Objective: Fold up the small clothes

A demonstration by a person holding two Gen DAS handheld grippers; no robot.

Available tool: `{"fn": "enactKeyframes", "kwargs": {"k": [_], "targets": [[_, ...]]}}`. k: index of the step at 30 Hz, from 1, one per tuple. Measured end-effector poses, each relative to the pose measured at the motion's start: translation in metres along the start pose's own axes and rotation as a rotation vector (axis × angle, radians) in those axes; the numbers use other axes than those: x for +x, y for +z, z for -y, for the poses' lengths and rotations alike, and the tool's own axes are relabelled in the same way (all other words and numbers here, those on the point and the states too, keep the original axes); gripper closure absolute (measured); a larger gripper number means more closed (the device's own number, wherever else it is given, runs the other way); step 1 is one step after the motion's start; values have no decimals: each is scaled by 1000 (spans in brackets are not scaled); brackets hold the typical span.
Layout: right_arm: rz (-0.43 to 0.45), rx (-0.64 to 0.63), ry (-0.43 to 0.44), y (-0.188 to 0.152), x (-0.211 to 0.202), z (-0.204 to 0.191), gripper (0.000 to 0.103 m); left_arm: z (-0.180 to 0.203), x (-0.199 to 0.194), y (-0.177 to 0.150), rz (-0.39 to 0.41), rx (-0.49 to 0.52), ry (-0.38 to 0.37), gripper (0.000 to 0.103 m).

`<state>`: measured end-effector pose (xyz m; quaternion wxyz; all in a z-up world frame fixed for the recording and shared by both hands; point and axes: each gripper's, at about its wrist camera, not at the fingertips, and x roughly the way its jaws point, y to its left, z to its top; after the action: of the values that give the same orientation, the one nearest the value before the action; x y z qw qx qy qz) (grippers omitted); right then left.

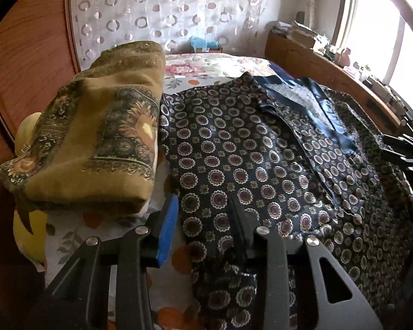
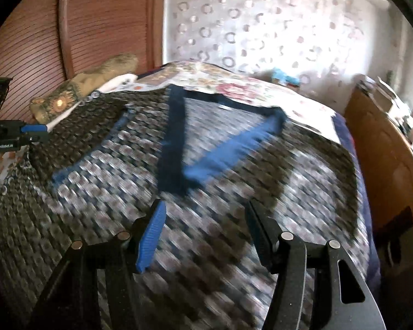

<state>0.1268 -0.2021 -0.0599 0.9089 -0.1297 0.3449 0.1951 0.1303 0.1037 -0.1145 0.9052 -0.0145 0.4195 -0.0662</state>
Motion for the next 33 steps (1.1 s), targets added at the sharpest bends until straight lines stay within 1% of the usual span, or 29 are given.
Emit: {"fn": "enactKeyframes", "kwargs": {"k": [5,9,11,15,18,22,27,28,30,31,33], "targets": [[-4,85,-58,-29,-23,31,41,-3,11,4,-29,-25,14,65],[-10,113,-116,-49,-38,42,41,2,13,7,-31,-4,39,65],[-12,127,-148,-56,-44,49,41,4,13,7,-29,6,48,65],[-10,205,-166,-67,-56,68,41,2,13,6,-22,-2,42,65],[-10,258,-200,-74,-61,81,41,1,12,5,-19,-3,40,65],[-22,322,-181,-75,-54,97,41,3,5,5,7,6,56,65],[-40,397,-140,-82,-47,107,42,13,-19,3,71,23,57,65],[-37,406,-134,-77,-45,111,42,15,-25,2,85,25,52,64],[-33,425,-114,-74,-44,115,42,22,-35,0,113,31,40,60],[-35,431,-108,-74,-42,120,45,25,-40,0,126,35,35,55],[-56,448,-98,-75,-34,127,49,34,-49,-2,150,54,14,54]]}}
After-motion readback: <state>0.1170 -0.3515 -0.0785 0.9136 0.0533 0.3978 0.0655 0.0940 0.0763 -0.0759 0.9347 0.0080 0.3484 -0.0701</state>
